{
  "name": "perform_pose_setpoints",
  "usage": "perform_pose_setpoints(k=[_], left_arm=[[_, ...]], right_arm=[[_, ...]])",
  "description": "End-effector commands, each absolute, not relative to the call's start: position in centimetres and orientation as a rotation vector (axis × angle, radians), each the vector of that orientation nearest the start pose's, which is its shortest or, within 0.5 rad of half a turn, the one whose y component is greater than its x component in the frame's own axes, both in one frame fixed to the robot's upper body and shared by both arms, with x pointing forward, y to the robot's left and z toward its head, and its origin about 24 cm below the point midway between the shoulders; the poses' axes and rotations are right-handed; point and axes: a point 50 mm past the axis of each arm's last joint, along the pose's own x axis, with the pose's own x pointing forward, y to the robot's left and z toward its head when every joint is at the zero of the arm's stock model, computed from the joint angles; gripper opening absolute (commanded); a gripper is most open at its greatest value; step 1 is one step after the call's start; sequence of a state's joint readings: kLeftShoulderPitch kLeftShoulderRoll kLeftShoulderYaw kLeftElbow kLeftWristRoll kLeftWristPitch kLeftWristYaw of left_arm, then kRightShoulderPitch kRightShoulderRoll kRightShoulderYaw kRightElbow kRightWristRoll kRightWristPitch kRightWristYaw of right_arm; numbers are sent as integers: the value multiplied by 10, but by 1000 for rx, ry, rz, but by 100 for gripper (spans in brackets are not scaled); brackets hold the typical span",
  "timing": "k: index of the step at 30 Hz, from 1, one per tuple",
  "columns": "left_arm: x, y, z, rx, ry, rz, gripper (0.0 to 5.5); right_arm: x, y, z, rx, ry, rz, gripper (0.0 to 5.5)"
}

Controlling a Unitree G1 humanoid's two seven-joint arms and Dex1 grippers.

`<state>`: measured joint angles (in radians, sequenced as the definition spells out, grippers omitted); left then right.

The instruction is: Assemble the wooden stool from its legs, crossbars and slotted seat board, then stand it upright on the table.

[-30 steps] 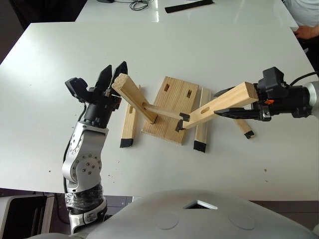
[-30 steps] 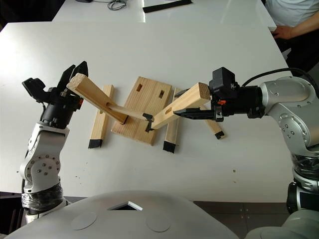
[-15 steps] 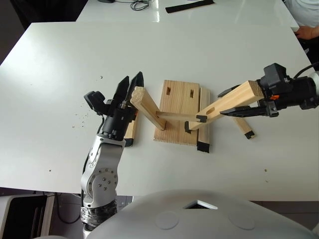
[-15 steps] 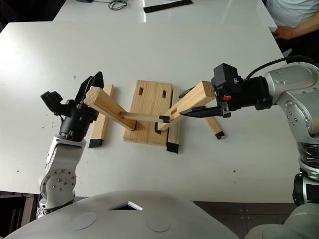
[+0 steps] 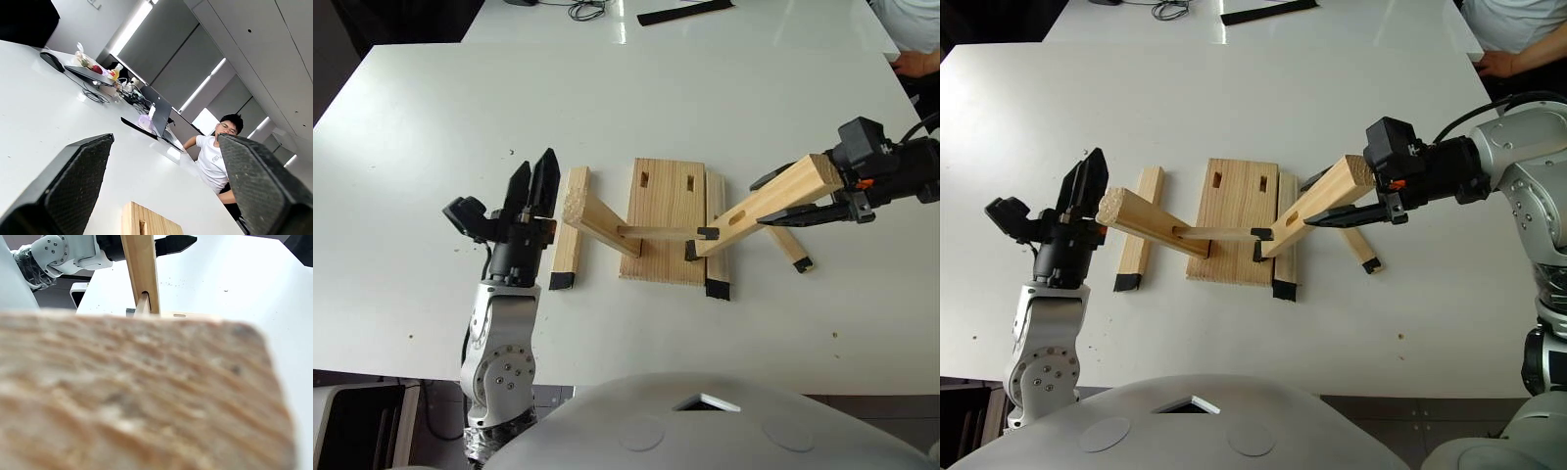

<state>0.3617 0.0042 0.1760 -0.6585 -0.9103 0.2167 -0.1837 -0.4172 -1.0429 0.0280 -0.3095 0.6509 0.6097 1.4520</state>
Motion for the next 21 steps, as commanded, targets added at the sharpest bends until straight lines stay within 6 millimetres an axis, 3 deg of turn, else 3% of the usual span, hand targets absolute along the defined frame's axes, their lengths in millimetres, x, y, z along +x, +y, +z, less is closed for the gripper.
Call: perform_pose_setpoints(k=[1,12,21], left_arm=[[172,190,116,-746,-286,-127,393],[168,181,114,-750,-307,-102,393],[166,174,112,-747,-324,-78,393]], right_arm=[[231,-199,203,-405,370,1545,202],[248,-191,200,-433,353,1416,201],[238,-165,205,-537,357,1491,201]])
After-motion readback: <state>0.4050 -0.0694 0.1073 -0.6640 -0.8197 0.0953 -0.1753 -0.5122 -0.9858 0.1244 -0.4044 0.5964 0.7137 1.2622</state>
